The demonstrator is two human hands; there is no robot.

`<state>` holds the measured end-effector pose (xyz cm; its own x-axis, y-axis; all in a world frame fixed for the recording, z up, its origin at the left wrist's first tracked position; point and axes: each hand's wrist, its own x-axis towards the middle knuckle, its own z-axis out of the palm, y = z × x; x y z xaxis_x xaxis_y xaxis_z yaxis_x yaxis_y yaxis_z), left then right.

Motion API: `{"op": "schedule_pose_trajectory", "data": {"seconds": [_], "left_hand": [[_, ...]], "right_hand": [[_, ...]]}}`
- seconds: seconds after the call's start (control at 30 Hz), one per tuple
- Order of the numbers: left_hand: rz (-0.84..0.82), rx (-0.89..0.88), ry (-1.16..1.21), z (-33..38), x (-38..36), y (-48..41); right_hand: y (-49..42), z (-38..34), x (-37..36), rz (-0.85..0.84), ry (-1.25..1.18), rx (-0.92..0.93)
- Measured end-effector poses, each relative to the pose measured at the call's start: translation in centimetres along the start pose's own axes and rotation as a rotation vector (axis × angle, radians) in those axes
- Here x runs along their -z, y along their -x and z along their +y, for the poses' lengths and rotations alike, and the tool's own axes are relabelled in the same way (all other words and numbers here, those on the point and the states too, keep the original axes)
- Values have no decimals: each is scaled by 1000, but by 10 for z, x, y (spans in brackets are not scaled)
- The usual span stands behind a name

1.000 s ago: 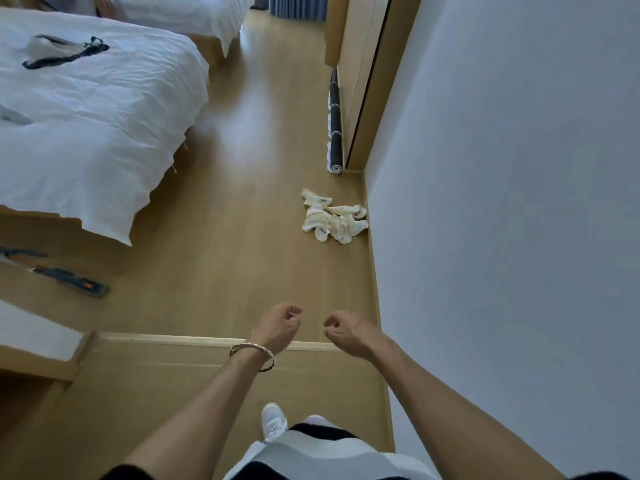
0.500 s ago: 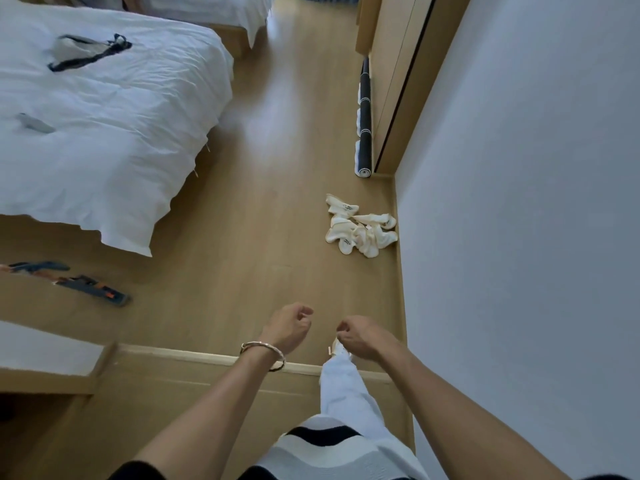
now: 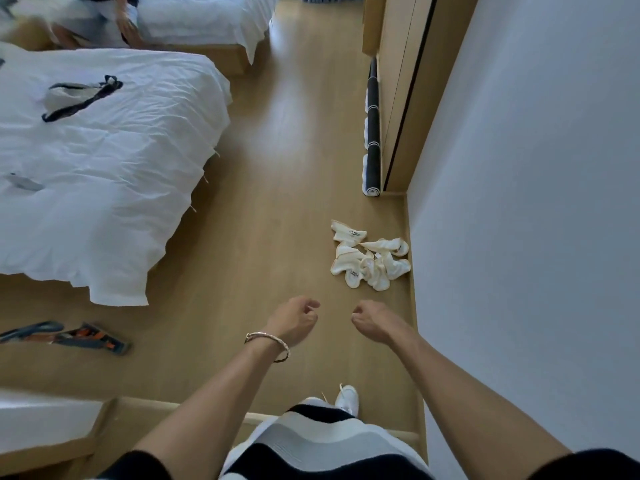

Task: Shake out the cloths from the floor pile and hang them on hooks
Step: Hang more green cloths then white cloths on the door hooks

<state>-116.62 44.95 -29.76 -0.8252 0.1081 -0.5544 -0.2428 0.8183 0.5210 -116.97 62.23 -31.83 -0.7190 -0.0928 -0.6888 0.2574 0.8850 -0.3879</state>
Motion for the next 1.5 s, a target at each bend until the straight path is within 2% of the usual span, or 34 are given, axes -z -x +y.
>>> {"op": "schedule_pose_trajectory", "data": {"seconds": [0.17, 0.53, 0.67, 0.9, 1.0, 1.13, 1.3, 1.5], "left_hand": [[-42, 23, -34, 21, 8, -38], [-129, -78, 8, 76, 43, -153], [-167, -122, -12, 91, 67, -217], [-188, -119, 42, 98, 132, -329], [-208, -69, 48, 93, 145, -357], [-269, -26, 55, 82, 140, -383], [-383, 79, 13, 63, 119, -412], [-465, 103, -40, 61, 74, -462]], "right_hand": [[-26, 11, 30, -17, -29, -16], [-111, -4, 105, 28, -72, -5], [-153, -10, 143, 63, -91, -72], [-227, -36, 215, -21, -68, -197], [-253, -44, 215, -31, -65, -220], [-288, -40, 198, -134, -42, -247], [-335, -26, 186, -234, -52, -273], [-396, 7, 175, -267, -97, -260]]}}
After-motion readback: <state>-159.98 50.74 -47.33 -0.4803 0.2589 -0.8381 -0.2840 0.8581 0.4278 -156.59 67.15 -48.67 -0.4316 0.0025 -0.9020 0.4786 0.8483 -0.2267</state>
